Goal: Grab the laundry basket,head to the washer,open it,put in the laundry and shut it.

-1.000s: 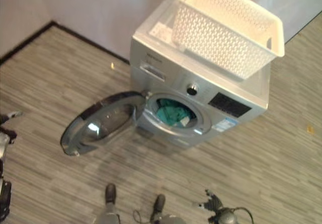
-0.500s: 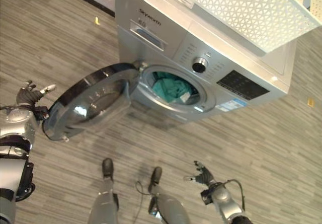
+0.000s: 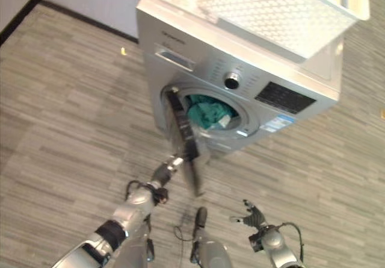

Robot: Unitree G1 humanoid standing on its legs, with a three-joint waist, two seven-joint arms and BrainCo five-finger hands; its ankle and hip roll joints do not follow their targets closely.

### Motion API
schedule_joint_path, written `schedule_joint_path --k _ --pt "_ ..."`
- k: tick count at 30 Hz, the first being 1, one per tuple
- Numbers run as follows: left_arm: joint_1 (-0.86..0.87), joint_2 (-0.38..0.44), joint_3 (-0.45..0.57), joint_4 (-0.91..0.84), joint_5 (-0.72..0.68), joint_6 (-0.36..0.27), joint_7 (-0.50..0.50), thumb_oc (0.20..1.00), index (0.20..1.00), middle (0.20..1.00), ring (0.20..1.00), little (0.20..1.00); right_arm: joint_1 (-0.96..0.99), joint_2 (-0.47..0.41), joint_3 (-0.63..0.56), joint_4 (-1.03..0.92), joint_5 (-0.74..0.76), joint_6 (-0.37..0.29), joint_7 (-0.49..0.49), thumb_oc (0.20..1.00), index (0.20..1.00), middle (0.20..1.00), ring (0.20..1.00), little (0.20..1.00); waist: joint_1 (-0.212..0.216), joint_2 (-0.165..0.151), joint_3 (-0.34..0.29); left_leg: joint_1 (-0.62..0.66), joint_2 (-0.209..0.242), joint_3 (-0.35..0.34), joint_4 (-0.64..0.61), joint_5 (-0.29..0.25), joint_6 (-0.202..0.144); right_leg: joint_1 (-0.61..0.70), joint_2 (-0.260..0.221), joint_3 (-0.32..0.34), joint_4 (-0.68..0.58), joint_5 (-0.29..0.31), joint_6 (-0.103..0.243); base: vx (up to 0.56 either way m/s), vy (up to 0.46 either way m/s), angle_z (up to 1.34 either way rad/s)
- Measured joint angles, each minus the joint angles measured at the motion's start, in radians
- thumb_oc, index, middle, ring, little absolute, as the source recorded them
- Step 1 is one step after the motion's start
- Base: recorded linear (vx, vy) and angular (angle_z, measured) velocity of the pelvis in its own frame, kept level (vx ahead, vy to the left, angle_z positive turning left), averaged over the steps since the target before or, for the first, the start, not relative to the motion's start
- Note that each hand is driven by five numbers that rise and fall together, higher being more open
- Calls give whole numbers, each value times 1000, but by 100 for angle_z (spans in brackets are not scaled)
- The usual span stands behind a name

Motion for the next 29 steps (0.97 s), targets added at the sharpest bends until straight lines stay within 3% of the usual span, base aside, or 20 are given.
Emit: schedule_joint_path --k 3,6,9,10,14,16,19,22,23,25,29 --pt "-88 -84 -32 48 2 1 6 1000 1000 1000 1000 1000 -34 0 16 39 0 0 -21 1000 1000 1000 1000 1000 -56 21 -22 40 17 39 0 -10 -3 8 14 52 4 4 -4 27 -53 -50" --pt "-138 -105 -30 37 25 -12 33 1000 1000 1000 1000 1000 -25 3 37 78 1 0 -25 1000 1000 1000 1000 1000 -75 42 -54 84 34 75 -1 -23 -11 30 28 85 5 4 -8 31 -61 -38" --pt "-19 69 -11 -210 106 -25 28 1000 1000 1000 1000 1000 63 -3 33 120 -4 -3 -25 1000 1000 1000 1000 1000 -60 75 -82 107 57 72 -1 -23 -14 53 44 86 5 -3 -16 44 -53 -7" --pt "127 200 21 -345 159 -73 -3 1000 1000 1000 1000 1000 152 -12 17 117 -26 -2 -16 1000 1000 1000 1000 1000 -36 105 -100 123 68 48 -1 -27 -20 79 57 68 4 -15 -26 30 -39 37" --pt "369 275 204 -186 238 -90 -34 1000 1000 1000 1000 1000 241 -12 -17 143 -38 -3 20 1000 1000 1000 1000 1000 37 171 -139 123 66 -16 -2 -22 -28 117 59 10 -3 -38 -27 18 -17 42" --pt "514 302 283 -119 254 -95 -54 1000 1000 1000 1000 1000 226 -7 -75 123 -37 -12 28 1000 1000 1000 1000 1000 72 180 -148 122 58 -39 -6 -25 -35 131 52 -12 -3 -44 -22 9 16 34" --pt "589 294 345 -53 288 -100 -78 1000 1000 1000 1000 1000 212 -7 -89 56 -37 -24 35 1000 1000 1000 1000 1000 80 169 -154 140 57 -44 -6 -26 -36 149 48 -13 -3 -44 -21 1 30 11" --pt "651 291 384 104 348 -104 -77 1000 1000 1000 1000 1000 179 -1 -119 53 -35 -45 48 1000 1000 1000 1000 1000 119 166 -173 155 38 -68 -7 -28 -33 184 32 -36 -3 -55 -18 -26 48 25" --pt "630 262 420 196 390 -137 -77 1000 1000 1000 1000 1000 169 7 -121 91 -33 -45 47 1000 1000 1000 1000 1000 121 166 -175 159 32 -75 -6 -28 -32 187 30 -41 -3 -51 -15 -35 30 18" --pt "557 203 490 381 440 -108 -37 1000 1000 1000 1000 1000 157 37 -120 198 -15 -40 45 1000 1000 1000 1000 1000 113 165 -187 174 24 -98 -5 -22 -23 215 22 -67 -3 -53 -11 -59 27 33" --pt "524 163 532 468 439 -89 0 1000 1000 1000 1000 1000 143 96 -120 374 6 -39 39 1000 1000 1000 1000 1000 125 162 -201 172 12 -142 -6 -21 -22 238 18 -109 -3 -65 -11 -27 12 35"
